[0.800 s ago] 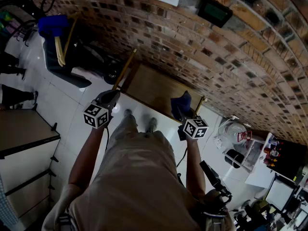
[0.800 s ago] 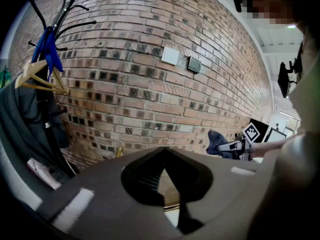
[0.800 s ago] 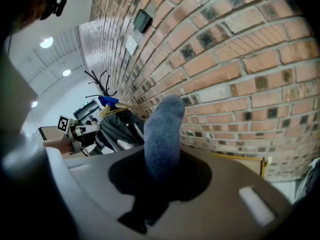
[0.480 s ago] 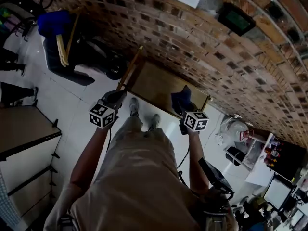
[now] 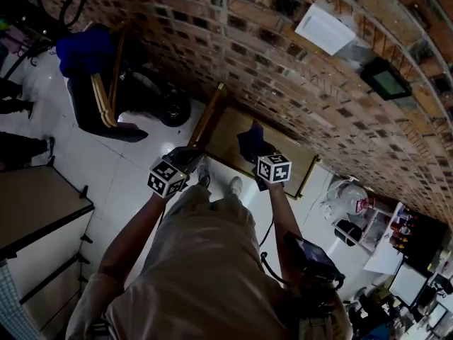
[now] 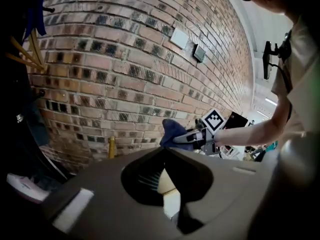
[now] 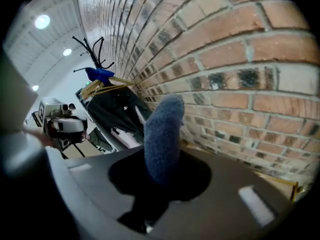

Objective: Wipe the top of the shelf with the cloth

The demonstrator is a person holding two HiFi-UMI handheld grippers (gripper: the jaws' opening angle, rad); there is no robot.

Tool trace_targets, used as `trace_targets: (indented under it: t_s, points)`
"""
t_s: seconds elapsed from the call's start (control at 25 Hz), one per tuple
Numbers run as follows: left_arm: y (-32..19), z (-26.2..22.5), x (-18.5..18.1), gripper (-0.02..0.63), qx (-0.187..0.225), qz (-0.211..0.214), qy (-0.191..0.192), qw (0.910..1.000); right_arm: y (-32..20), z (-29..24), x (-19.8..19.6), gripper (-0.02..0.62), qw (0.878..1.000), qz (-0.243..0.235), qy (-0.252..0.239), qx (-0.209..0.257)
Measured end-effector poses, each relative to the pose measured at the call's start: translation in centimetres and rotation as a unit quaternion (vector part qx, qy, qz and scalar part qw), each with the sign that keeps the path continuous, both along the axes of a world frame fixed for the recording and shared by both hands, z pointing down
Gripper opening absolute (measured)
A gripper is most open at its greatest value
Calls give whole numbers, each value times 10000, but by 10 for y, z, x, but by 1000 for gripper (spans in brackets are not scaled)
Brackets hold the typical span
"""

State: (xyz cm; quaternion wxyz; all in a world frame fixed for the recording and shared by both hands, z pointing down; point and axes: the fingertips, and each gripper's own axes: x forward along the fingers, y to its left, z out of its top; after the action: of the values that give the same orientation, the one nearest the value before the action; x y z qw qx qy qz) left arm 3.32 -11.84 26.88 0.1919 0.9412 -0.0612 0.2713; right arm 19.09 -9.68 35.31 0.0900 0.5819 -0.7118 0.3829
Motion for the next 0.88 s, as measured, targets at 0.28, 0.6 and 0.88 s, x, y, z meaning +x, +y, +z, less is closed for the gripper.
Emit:
trace_targets:
  t_s: [0.28,0.6,0.88]
  points:
    - [-37,22,0,5,-247,414,-158,9987,-67,64,-21,80,9991,43,-36,-417]
    - [-60,46,4,5,-289,1118,-390,9925,-142,170,-26,80,9940,227,-144,-1060]
    - [-42,58,3,5,-142,1647,-690,9838,-183,267,-41,80,9848,-78,-211,-1721]
